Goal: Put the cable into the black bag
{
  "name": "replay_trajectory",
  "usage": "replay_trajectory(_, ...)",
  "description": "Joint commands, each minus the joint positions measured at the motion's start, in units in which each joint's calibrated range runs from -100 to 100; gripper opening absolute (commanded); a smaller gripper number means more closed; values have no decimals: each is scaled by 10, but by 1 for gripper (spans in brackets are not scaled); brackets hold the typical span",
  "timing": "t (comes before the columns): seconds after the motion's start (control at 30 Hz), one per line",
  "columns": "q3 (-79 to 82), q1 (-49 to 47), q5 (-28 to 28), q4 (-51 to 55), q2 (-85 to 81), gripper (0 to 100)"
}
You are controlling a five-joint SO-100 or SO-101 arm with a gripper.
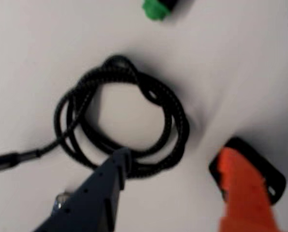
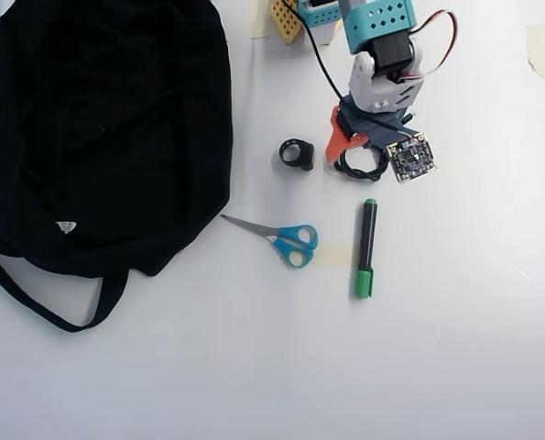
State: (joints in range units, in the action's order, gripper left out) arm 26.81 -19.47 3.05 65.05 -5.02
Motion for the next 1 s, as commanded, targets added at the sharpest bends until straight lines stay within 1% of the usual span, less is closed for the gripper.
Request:
replay_trajectory(0.0,-4,-5,11,-11,-14,31)
replay_trajectory(0.23,-16,-5,38,-13,41,32)
replay_trajectory(0.5,-37,-3,59,-60,99,32)
replay_trajectory(0.87,-59,-12,59,-71,142,31)
replay_trajectory(0.93,-59,-13,57,-71,145,29)
replay_trajectory(0.97,-59,-14,57,-71,145,27)
